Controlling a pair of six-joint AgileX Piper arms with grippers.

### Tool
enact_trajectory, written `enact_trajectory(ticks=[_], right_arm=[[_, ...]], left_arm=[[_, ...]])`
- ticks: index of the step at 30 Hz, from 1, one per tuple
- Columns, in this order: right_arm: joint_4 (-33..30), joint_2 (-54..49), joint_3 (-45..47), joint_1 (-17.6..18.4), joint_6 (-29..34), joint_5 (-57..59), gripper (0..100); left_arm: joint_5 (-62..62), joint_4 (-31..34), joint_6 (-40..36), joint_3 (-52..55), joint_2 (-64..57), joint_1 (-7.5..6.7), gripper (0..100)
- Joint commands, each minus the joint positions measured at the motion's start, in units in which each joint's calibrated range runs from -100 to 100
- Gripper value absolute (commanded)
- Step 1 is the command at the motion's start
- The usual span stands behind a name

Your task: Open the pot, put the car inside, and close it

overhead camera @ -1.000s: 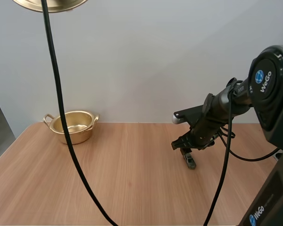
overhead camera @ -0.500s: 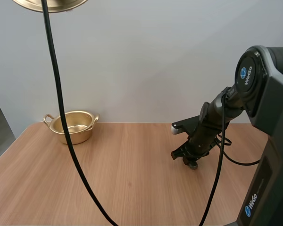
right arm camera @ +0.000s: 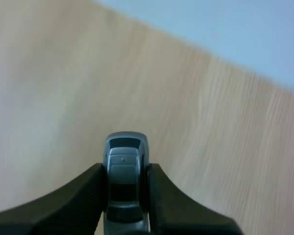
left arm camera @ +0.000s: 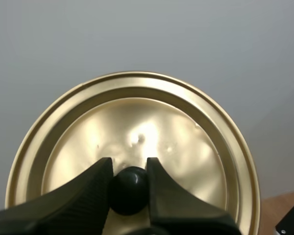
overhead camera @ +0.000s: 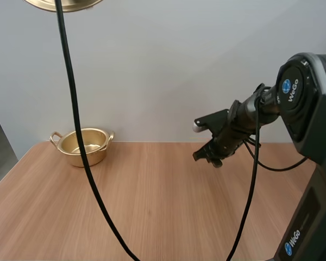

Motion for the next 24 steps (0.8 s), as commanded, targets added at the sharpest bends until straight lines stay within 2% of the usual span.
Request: enact_trajectory(ticks=[1, 5, 9, 16, 24], right_arm=[[6.5, -1.0, -6.9, 2.4, -4.4, 5.5, 0], [17.7, -1.4, -17.0, 7.1, -9.7, 13.9, 0], [24.5, -0.7, -24.0, 12.2, -12.2, 14.4, 0], [24.3, 5.5, -33.5, 19.8, -12.4, 15.7, 0], [24.3, 19.8, -45.0, 22.8, -14.6, 15.7, 0]], left_arm=[[-2.3, 0.2, -1.0, 0.0, -0.6, 0.03, 0], [-5.4, 0.3, -1.1, 0.0, -1.8, 0.03, 0], [-10.7, 3.1, -2.9, 0.0, -4.0, 0.03, 0], [-14.8, 7.1, -3.3, 0.0, -6.8, 0.03, 0], [-17.4, 14.6, -5.4, 0.0, -9.4, 0.03, 0]])
